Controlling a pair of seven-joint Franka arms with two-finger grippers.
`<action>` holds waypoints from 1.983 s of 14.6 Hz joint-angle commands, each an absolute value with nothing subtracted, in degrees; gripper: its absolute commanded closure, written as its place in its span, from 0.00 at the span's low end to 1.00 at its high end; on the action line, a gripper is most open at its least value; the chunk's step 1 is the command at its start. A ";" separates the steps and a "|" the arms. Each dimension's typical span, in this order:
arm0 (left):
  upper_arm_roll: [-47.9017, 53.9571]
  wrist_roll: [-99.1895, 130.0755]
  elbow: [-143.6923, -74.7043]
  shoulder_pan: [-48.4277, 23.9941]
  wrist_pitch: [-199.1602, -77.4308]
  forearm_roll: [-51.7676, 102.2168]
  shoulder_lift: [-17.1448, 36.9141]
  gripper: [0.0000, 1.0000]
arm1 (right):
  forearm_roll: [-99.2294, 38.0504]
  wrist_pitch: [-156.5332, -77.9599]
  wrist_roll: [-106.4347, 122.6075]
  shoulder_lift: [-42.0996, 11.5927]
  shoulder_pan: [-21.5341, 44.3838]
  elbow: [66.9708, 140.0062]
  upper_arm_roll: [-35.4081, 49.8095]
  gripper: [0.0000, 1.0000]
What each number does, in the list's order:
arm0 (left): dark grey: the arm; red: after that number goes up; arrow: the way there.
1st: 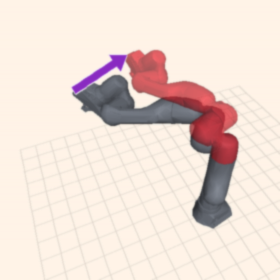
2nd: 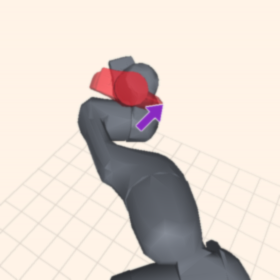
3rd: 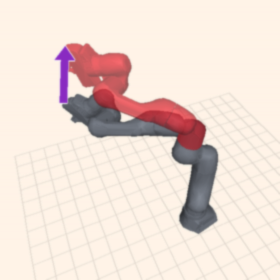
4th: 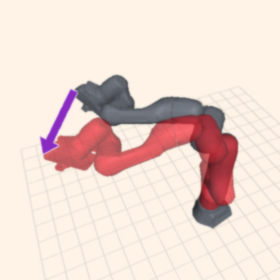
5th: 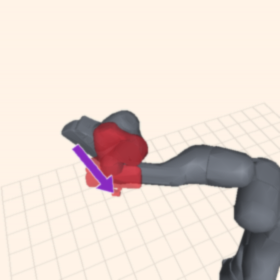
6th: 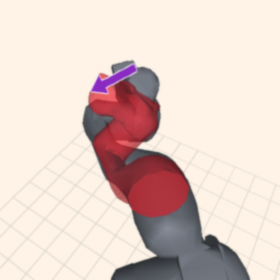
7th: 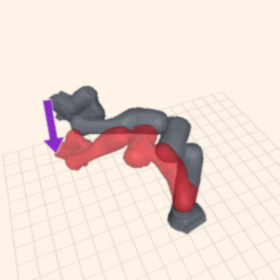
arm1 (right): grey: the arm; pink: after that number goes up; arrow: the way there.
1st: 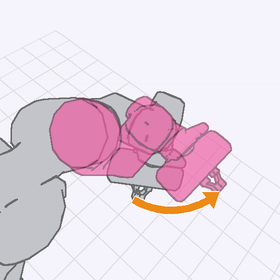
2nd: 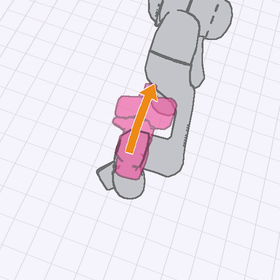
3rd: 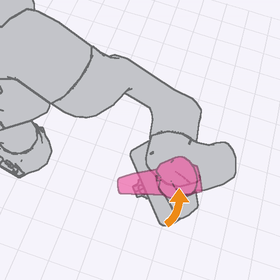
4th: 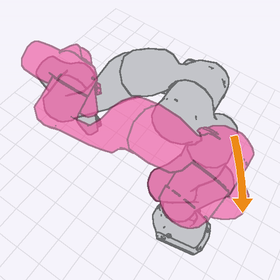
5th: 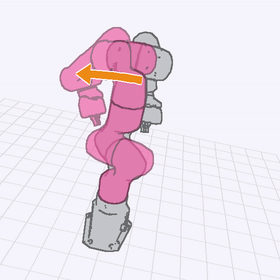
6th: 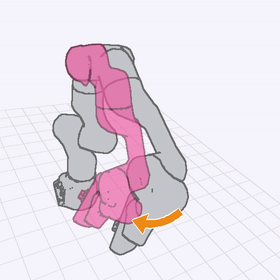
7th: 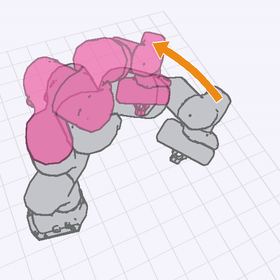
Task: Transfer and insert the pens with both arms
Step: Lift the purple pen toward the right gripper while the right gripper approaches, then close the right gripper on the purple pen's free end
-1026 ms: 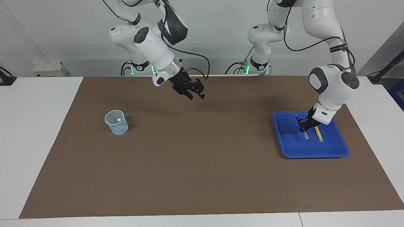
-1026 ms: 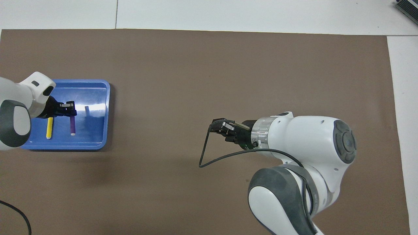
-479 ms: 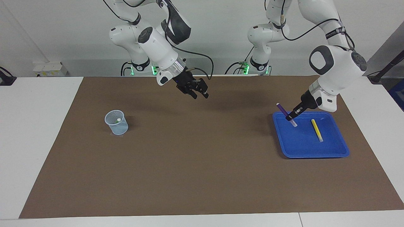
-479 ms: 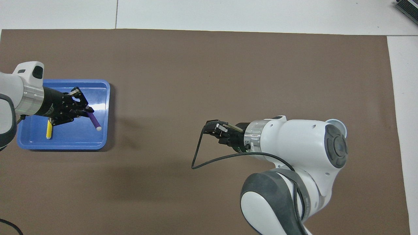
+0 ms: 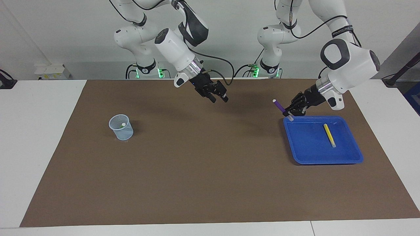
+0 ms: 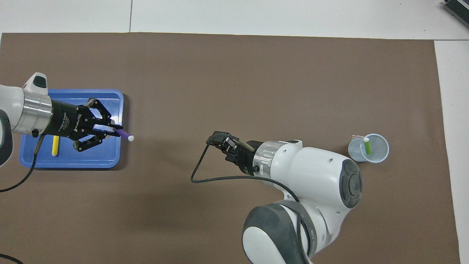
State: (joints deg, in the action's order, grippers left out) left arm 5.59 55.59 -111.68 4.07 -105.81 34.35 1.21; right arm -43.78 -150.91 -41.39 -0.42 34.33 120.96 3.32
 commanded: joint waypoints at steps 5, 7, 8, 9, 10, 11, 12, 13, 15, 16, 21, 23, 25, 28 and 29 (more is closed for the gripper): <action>5.10 69.69 -117.24 -0.52 -105.73 36.74 -6.58 1.00 | -44.83 -154.34 -55.01 -11.06 36.39 105.49 3.25 0.13; 5.10 71.71 -117.86 -1.23 -105.56 37.44 -7.82 1.00 | -44.30 -154.60 -56.16 -13.17 36.91 102.75 3.25 0.08; 5.10 72.85 -118.38 -1.93 -105.64 37.62 -8.26 1.00 | -44.30 -154.60 -56.34 -14.14 37.52 101.61 3.25 0.08; 5.10 73.82 -118.82 -2.28 -105.73 37.70 -8.78 1.00 | -44.21 -154.60 -57.21 -14.85 37.62 100.30 3.25 0.00; 5.10 74.18 -119.35 -2.63 -105.73 38.49 -9.22 1.00 | -44.12 -154.43 -58.61 -14.94 38.05 100.20 3.34 0.00; 5.10 74.27 -120.14 -3.16 -105.99 39.80 -9.84 1.00 | -44.12 -154.60 -58.88 -14.94 39.80 100.54 3.25 0.00; 5.10 74.18 -121.19 -3.43 -106.78 40.42 -10.37 1.00 | -44.12 -154.60 -59.06 -14.85 40.95 100.55 3.25 0.00; 5.10 74.27 -121.72 -3.43 -107.40 40.69 -10.63 1.00 | -44.03 -154.60 -59.06 -14.77 42.26 100.46 3.25 0.00; 5.19 74.27 -121.73 -3.52 -107.23 40.69 -10.72 1.00 | -43.86 -154.51 -58.98 -14.68 43.94 100.55 3.16 0.00; 5.19 74.27 -121.73 -3.52 -107.14 40.69 -10.72 1.00 | -43.42 -154.16 -58.89 -14.50 44.12 100.81 3.16 0.00; 5.18 74.53 -121.64 -3.43 -106.88 40.69 -10.72 1.00 | -42.01 -151.62 -58.19 -14.06 43.95 101.78 3.08 0.22; 5.10 74.53 -121.64 -3.43 -106.88 40.69 -10.98 1.00 | -39.56 -149.95 -58.10 -13.28 43.68 101.78 3.08 0.28; 5.10 74.62 -121.55 -3.43 -106.79 40.69 -11.07 1.00 | -39.20 -146.97 -58.18 -11.96 43.42 101.78 2.90 0.34; 5.10 74.62 -121.55 -3.43 -106.70 40.69 -11.07 1.00 | -39.11 -146.51 -58.54 -11.34 43.42 101.86 2.90 0.38; 5.10 74.71 -121.55 -3.43 -106.70 40.69 -11.25 1.00 | -39.11 -146.43 -58.54 -11.34 43.42 102.13 2.90 0.45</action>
